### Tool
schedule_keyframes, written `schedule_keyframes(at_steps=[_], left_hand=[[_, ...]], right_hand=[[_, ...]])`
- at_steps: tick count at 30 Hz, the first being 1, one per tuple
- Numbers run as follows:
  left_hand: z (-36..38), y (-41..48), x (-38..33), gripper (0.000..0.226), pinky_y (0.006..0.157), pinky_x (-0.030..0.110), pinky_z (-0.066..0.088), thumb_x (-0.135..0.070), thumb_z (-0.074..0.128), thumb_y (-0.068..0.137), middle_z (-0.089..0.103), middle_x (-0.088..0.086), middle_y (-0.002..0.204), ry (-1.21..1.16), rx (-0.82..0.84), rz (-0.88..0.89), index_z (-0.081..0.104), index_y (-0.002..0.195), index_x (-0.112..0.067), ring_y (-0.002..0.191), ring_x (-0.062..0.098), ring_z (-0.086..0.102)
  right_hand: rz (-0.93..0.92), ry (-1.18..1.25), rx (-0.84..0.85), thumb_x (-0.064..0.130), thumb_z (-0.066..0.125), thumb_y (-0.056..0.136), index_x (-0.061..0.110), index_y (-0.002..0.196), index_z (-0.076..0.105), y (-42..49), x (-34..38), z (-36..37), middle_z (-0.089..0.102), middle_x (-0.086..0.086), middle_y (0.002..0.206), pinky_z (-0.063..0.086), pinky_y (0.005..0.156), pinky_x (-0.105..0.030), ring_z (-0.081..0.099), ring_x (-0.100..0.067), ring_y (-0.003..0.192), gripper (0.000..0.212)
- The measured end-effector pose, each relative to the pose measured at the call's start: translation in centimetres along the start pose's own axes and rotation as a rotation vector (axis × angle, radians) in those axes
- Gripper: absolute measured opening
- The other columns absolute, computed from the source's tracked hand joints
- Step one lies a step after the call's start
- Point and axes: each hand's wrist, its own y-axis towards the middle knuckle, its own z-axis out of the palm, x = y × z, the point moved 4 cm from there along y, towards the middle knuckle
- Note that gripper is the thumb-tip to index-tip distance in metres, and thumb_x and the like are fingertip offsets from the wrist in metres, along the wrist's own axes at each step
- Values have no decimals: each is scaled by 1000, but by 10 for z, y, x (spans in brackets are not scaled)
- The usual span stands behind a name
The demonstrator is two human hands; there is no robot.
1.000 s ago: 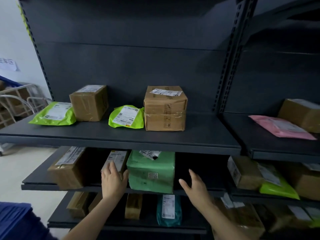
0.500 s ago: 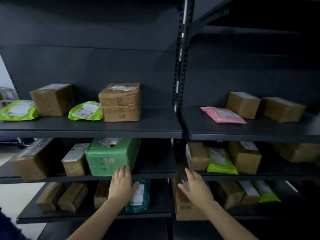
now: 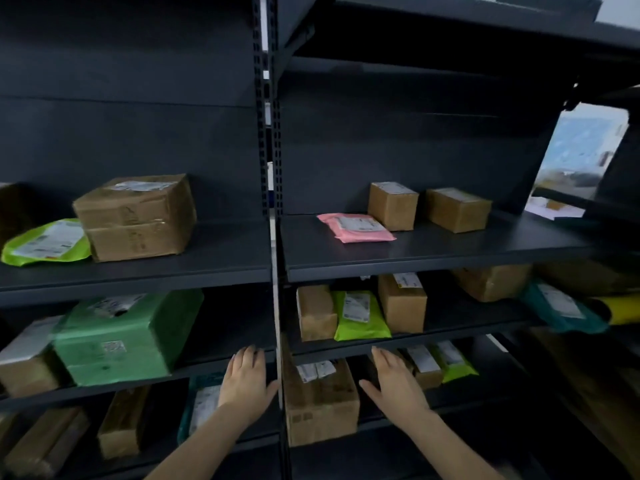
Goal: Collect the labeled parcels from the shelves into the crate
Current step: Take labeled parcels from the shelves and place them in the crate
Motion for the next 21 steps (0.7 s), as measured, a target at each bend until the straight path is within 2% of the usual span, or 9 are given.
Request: schedule_keyframes(at_steps=[12,17,21], left_hand=[[41,87,-61,73,118,31,15,-51,37,94,22,6,152,-109,63,3,14,148,-8,142,23,18],[55,119,-64,72,117,30,17,-47,39,94,22,7,153,-204,66,-69,13,148,-8,143,23,17],[64,130,-57,70,115,31,22,-46,38,96,27,9,151,-300,84,-140,14,148,-6,140,25,23]], right_hand=[[57,24,91,45,39,95,15,148,12,63,-66,6,22,-1,152,28,111,-27,21,-18,140,67],[56,34,121,45,39,95,15,147,16,96,-75,18,26,-2,151,31,107,-27,28,-20,136,64],[94,31,114,44,40,95,13,144,24,113,-86,34,35,-3,146,39,102,-26,36,-19,131,60]])
